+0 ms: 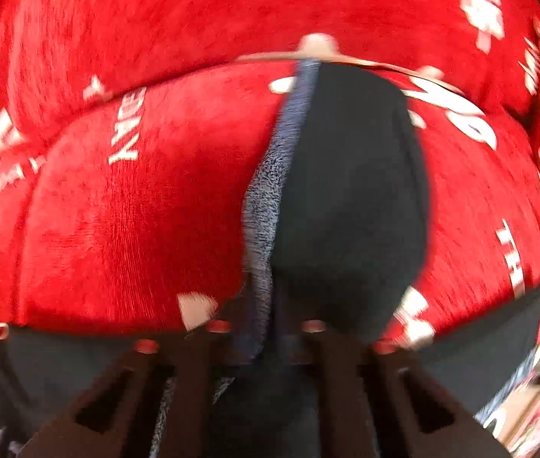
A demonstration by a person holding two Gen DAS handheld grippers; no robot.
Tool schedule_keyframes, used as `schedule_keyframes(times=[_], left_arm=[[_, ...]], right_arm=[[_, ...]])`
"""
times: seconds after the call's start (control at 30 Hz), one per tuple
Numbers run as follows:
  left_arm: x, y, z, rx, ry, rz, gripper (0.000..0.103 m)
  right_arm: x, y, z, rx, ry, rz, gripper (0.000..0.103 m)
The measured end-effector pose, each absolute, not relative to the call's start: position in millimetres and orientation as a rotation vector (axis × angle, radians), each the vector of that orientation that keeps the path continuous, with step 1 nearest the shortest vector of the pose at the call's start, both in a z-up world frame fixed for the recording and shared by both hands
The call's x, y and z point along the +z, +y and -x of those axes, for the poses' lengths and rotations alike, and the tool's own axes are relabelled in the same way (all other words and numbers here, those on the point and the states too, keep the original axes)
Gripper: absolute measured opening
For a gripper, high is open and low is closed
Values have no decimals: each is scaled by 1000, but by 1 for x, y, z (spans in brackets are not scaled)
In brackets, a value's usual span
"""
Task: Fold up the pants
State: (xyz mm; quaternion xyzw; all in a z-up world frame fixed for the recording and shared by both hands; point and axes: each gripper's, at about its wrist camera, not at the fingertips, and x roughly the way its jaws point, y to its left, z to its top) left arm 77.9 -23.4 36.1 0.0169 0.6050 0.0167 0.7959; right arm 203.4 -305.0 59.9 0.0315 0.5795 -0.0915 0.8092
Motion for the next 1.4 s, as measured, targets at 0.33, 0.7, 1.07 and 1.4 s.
schedule_keyframes(times=[0.33,0.7,1.07,1.4], left_arm=[[68,-34,-99,-32,1235,60,102],[31,-48,-82,-18,1303,-1,103],[43,-43,-57,-24,1337,-47,103],[68,-42,-100,-14,1276,13,103]], right_arm=[[85,-387,-21,-252,1137,-122,5],[114,-370,-17,-257,976,146,91],[62,-328,-145,-74,1083,713,27],[137,-489,-77,-284,1036,65,6]])
